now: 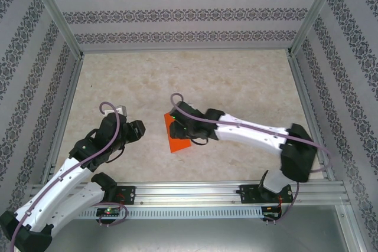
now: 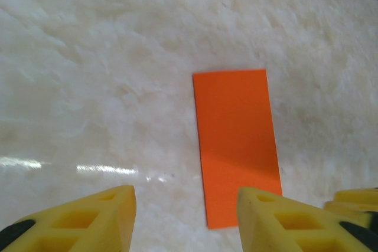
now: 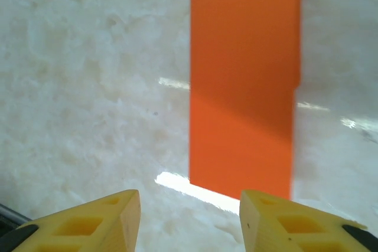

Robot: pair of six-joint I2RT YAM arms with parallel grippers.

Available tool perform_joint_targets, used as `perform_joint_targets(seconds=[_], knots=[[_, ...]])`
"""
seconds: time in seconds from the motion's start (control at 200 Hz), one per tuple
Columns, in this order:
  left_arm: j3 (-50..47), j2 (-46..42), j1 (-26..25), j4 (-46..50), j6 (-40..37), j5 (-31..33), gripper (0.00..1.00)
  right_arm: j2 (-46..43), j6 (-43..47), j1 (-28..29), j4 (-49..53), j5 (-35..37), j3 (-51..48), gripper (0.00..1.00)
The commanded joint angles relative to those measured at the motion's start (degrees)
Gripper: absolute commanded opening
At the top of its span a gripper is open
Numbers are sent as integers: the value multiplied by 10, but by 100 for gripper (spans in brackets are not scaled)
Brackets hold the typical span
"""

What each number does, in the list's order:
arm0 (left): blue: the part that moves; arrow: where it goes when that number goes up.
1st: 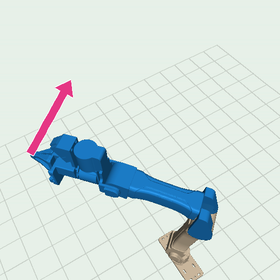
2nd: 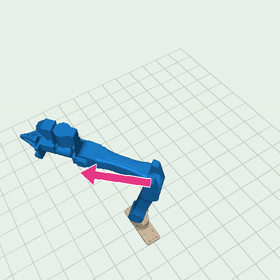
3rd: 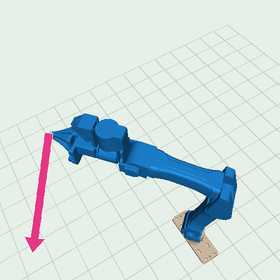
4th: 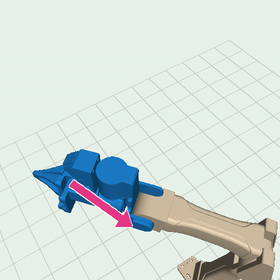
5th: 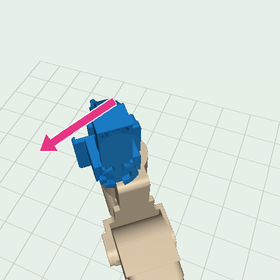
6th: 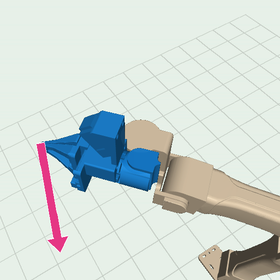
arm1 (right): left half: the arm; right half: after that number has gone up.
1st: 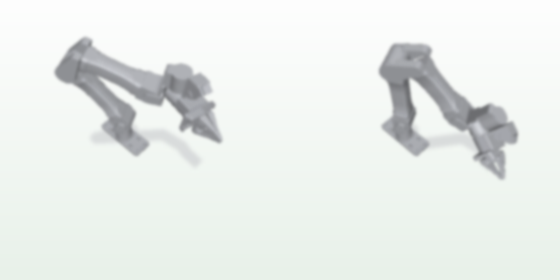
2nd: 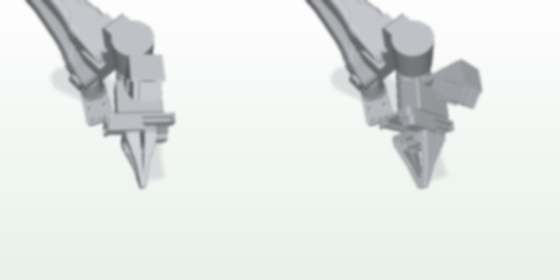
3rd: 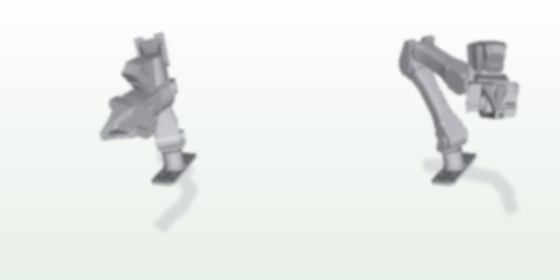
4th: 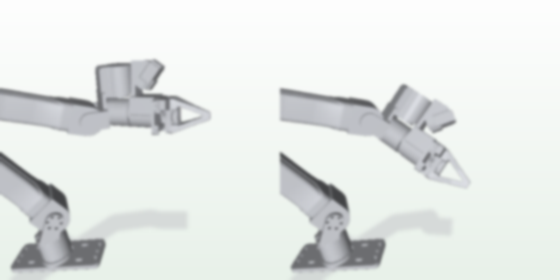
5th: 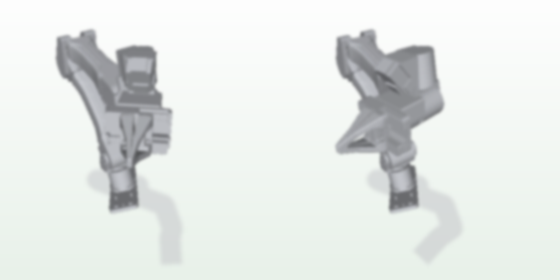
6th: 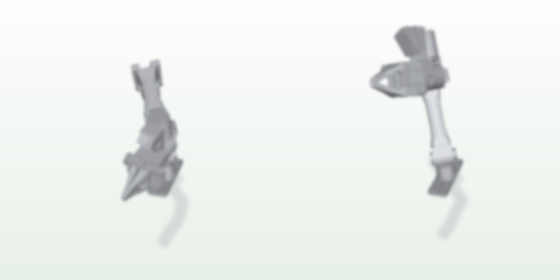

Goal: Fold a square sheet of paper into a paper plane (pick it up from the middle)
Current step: Turn over the paper at the center of the table, then third fold the triangle at the center of the table.

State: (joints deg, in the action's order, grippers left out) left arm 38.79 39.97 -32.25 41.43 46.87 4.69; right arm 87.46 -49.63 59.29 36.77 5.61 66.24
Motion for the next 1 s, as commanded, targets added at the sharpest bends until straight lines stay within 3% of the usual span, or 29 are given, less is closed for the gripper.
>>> perform_joint_targets(seconds=[0.0, 0.16, 0.385, 0.709, 0.994], knots=[[-15, -2, 8, 30, -29, -85, 50, -82, -62, 11, -32, 77, -94, 48], [-18, -28, 7, 58, -48, -115, 53, -221, -111, 8, -88, 80, -247, 52], [-19, -36, 8, 62, -57, -155, 56, -312, -148, 9, -86, 83, -310, 52], [-22, -12, 7, 28, -69, -175, 59, -329, -173, 15, -117, 81, -344, 53], [-23, 63, 8, -51, -71, -209, 59, -272, -153, 6, -180, 47, -333, 54]])
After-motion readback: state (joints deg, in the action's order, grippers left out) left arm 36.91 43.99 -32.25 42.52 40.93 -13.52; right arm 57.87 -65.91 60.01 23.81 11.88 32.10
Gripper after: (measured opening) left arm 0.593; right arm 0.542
